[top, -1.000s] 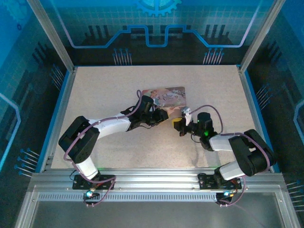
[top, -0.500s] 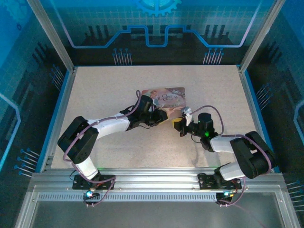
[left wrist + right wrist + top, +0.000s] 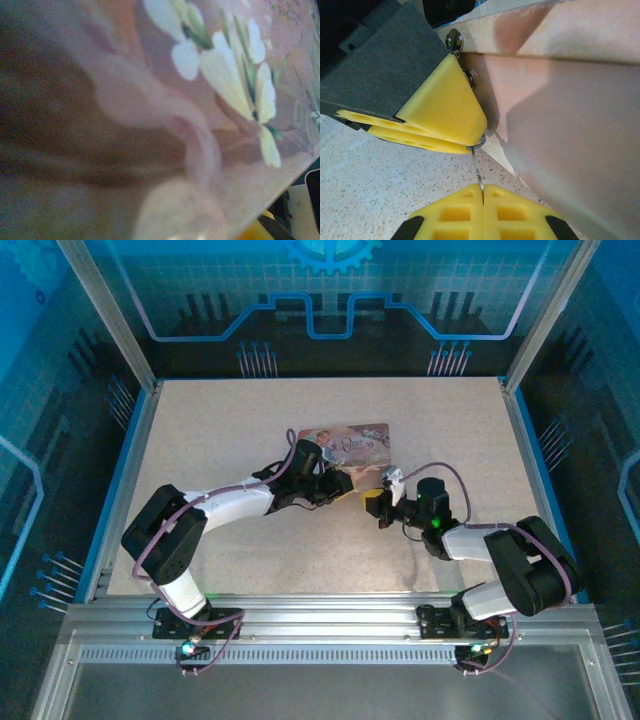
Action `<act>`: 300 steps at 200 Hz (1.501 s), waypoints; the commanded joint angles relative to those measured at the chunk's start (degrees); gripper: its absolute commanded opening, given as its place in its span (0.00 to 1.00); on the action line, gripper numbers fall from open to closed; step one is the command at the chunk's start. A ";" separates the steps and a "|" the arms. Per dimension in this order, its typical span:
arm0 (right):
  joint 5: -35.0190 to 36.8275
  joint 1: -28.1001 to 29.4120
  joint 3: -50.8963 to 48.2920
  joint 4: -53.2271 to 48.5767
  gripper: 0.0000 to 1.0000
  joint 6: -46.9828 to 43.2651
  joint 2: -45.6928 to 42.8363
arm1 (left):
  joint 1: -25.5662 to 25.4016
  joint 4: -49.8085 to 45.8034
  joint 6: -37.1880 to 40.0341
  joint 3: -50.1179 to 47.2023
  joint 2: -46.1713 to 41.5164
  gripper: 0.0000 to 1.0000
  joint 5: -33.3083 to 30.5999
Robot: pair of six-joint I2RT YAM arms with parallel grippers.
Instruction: Unlock a padlock with a key
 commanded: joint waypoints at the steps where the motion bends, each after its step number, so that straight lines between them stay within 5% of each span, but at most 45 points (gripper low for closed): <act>1: -0.70 0.44 -0.18 2.14 0.02 0.20 0.20 | 0.45 1.14 -1.50 2.18 -2.42 0.07 2.99; 300: -1.21 1.51 3.75 8.11 0.01 1.80 3.57 | 0.47 -1.45 -0.70 1.68 -2.94 0.07 4.06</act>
